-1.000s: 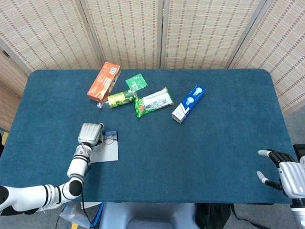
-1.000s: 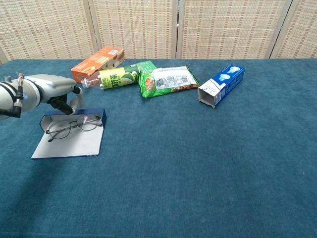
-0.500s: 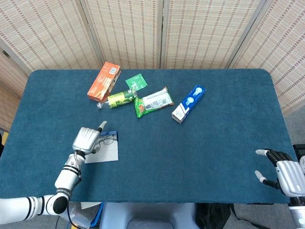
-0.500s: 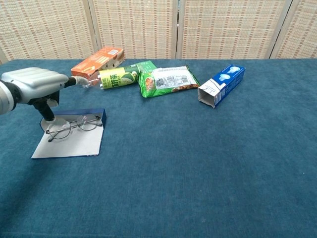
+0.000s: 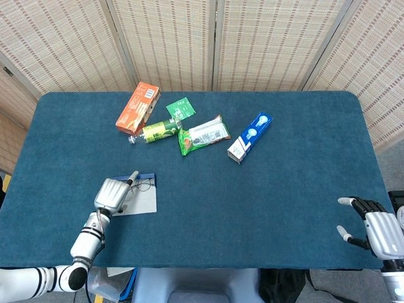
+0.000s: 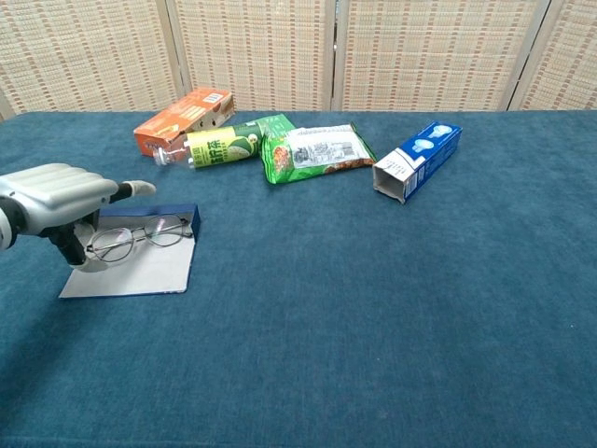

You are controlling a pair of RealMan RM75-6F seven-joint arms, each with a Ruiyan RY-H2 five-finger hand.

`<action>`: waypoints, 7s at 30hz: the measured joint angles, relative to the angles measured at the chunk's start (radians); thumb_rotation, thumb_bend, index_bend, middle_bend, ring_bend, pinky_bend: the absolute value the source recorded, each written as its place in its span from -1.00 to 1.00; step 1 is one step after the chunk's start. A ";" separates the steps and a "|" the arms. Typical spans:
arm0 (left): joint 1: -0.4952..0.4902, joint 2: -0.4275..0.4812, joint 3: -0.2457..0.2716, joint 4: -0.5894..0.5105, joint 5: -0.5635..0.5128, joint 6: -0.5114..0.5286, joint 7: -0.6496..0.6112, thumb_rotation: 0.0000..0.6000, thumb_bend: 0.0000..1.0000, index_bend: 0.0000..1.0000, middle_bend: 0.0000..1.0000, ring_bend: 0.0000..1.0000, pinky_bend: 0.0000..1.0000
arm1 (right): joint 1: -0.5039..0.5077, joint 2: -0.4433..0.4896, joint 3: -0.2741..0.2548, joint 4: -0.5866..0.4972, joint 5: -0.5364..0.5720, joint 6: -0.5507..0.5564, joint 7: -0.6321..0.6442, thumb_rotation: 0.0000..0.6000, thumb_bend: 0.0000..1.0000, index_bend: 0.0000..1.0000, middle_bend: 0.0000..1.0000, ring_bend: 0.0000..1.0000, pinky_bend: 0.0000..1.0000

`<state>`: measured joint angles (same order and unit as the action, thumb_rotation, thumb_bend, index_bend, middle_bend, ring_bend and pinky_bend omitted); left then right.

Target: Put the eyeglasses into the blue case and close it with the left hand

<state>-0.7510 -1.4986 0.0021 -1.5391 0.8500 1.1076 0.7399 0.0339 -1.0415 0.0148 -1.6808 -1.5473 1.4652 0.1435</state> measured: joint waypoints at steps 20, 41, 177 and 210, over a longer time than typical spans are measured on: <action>0.022 -0.071 -0.046 0.126 -0.009 -0.019 0.010 1.00 -0.62 -1.00 1.00 1.00 1.00 | -0.004 0.006 -0.003 -0.012 0.004 0.005 -0.011 1.00 -0.55 -0.41 -0.41 -0.40 -0.47; -0.008 -0.123 -0.142 0.230 -0.118 -0.051 0.051 1.00 -0.62 -1.00 1.00 1.00 1.00 | -0.010 0.008 -0.005 -0.008 0.008 0.010 -0.006 1.00 -0.55 -0.41 -0.41 -0.40 -0.47; 0.078 -0.225 -0.136 0.120 0.027 0.023 -0.003 1.00 -0.55 -0.81 1.00 1.00 1.00 | -0.018 0.006 -0.008 0.002 0.010 0.009 0.007 1.00 -0.55 -0.41 -0.41 -0.40 -0.47; 0.093 -0.174 -0.196 0.174 0.038 0.045 -0.088 1.00 -0.50 -0.37 1.00 1.00 1.00 | -0.014 0.008 -0.006 -0.011 0.010 0.008 -0.006 1.00 -0.55 -0.41 -0.41 -0.40 -0.47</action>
<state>-0.6583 -1.6729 -0.1935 -1.3651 0.8878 1.1526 0.6515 0.0198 -1.0337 0.0091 -1.6918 -1.5373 1.4737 0.1373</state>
